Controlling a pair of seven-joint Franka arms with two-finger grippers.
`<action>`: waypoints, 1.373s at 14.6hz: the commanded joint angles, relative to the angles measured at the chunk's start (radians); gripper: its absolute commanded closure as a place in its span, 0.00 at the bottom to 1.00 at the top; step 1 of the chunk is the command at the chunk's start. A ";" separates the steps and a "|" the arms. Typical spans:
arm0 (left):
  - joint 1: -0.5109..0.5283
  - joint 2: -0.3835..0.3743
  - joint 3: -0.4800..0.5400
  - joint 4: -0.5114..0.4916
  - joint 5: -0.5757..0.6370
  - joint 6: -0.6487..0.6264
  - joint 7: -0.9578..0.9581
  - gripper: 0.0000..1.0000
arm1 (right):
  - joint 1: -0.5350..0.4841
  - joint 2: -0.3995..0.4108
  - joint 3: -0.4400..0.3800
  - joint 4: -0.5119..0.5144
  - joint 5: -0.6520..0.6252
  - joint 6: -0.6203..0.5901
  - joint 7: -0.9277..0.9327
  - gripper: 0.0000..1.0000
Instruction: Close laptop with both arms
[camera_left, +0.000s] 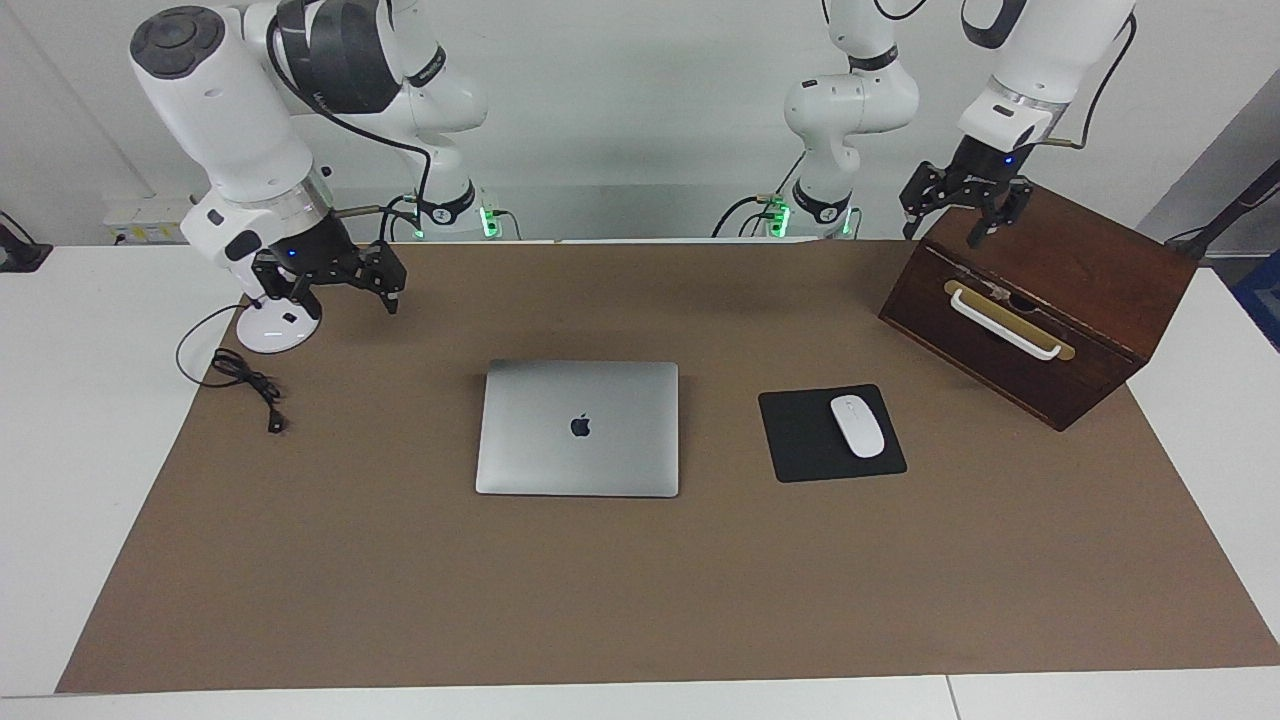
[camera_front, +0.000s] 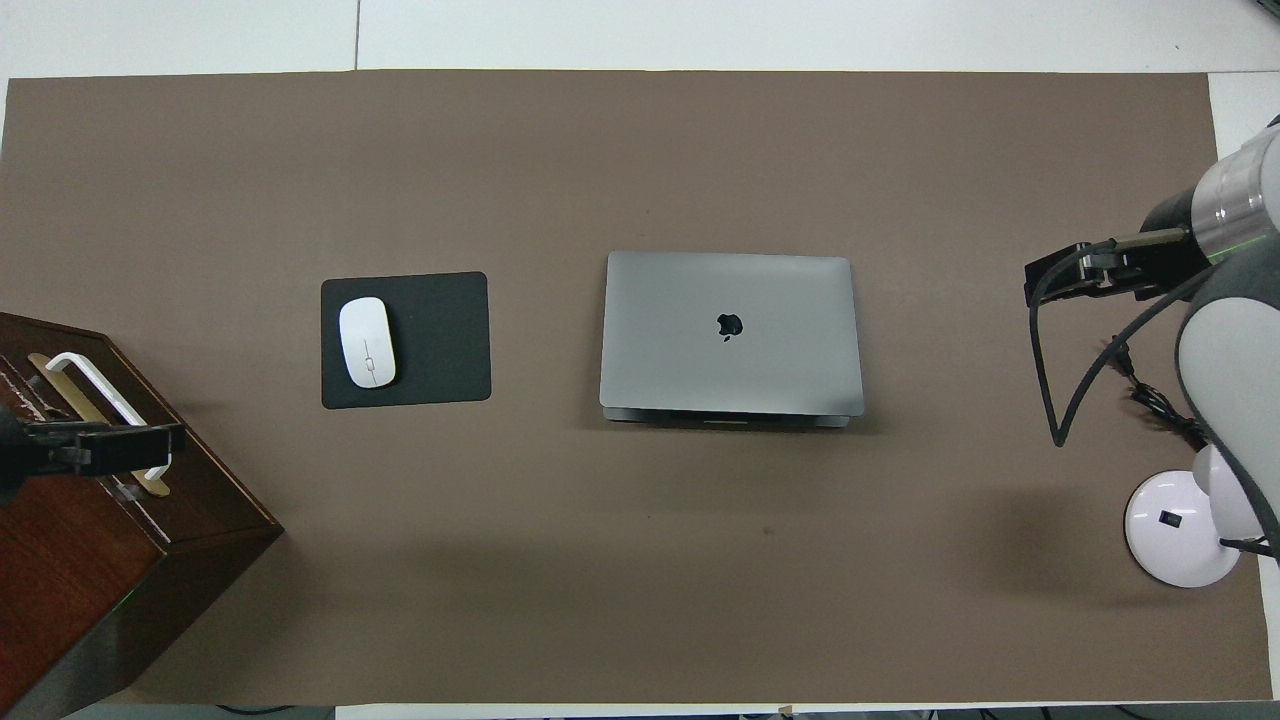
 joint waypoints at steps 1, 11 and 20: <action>0.031 0.061 -0.014 0.107 0.053 -0.034 -0.016 0.00 | -0.026 -0.027 0.015 -0.035 -0.025 0.024 -0.009 0.00; 0.049 0.324 -0.014 0.422 0.076 -0.248 -0.017 0.00 | -0.043 -0.025 0.016 -0.031 -0.023 0.036 -0.020 0.00; 0.043 0.382 -0.016 0.539 0.117 -0.329 -0.017 0.00 | -0.044 -0.027 0.012 -0.032 -0.022 0.031 -0.020 0.00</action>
